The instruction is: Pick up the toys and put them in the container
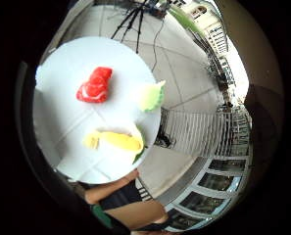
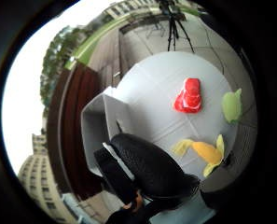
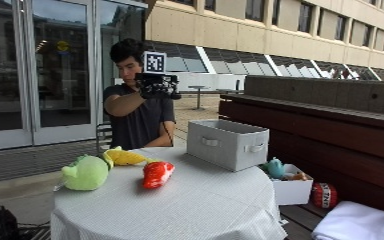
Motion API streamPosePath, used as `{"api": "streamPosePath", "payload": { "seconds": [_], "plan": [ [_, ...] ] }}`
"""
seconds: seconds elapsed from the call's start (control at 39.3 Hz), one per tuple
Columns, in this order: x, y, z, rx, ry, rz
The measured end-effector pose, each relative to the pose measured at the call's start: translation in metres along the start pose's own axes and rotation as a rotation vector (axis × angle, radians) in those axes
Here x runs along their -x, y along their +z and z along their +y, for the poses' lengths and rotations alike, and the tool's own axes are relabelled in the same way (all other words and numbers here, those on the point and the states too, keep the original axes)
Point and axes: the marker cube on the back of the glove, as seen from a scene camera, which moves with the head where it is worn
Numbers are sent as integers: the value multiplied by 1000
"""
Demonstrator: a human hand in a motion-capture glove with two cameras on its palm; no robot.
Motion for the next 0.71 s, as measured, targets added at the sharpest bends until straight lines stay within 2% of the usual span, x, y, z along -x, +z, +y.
{"api": "streamPosePath", "payload": {
  "seconds": [0.18, 0.31, 0.38, 0.48, 0.58, 0.71],
  "plan": [
    [-4, 3, -9, 10, -6, -2],
    [0, -1, 4, 138, 113, -4],
    [-6, 4, -1, 71, 42, 1],
    [-8, -1, 13, 132, 131, 11],
    [-20, 5, 12, 8, 23, 12],
    [-26, 1, 33, 176, 181, 26]
  ]
}}
